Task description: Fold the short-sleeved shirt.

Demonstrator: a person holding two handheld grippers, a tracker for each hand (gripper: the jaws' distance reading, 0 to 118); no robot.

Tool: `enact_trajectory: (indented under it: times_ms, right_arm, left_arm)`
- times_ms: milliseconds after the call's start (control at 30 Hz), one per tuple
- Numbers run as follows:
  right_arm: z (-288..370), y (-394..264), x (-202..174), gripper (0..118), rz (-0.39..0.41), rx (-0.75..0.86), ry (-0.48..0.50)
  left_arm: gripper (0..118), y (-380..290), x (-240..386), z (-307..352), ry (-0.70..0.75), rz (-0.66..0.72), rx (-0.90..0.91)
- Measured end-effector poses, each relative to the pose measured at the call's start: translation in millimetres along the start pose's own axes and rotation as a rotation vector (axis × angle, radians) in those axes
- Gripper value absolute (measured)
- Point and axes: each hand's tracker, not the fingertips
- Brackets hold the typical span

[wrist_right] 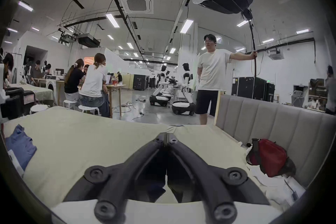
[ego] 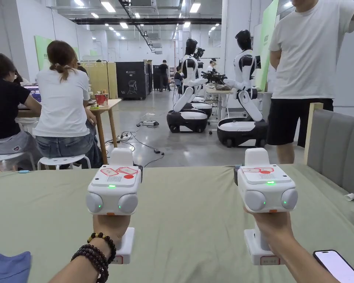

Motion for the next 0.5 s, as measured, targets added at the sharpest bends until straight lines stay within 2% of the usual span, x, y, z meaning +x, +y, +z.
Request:
enact_trajectory:
  times_ms: [167, 267, 400, 500]
  right_arm:
    - [-5, 3, -6, 1, -0.02, -0.02, 0.027]
    - [-7, 7, -25, 1, -0.035, -0.022, 0.073]
    - [-13, 14, -82, 1, -0.001, -0.012, 0.166]
    - [-2, 22, -145, 1, -0.003, 0.0, 0.281]
  left_arm:
    - [0, -2, -1, 0, 0.017, -0.027, -0.009]
    - [0, -1, -22, 5, 0.025, 0.003, -0.018]
    - [0, -1, -74, 19, 0.125, 0.024, -0.01]
    - [0, -2, -129, 36, 0.215, 0.033, -0.03]
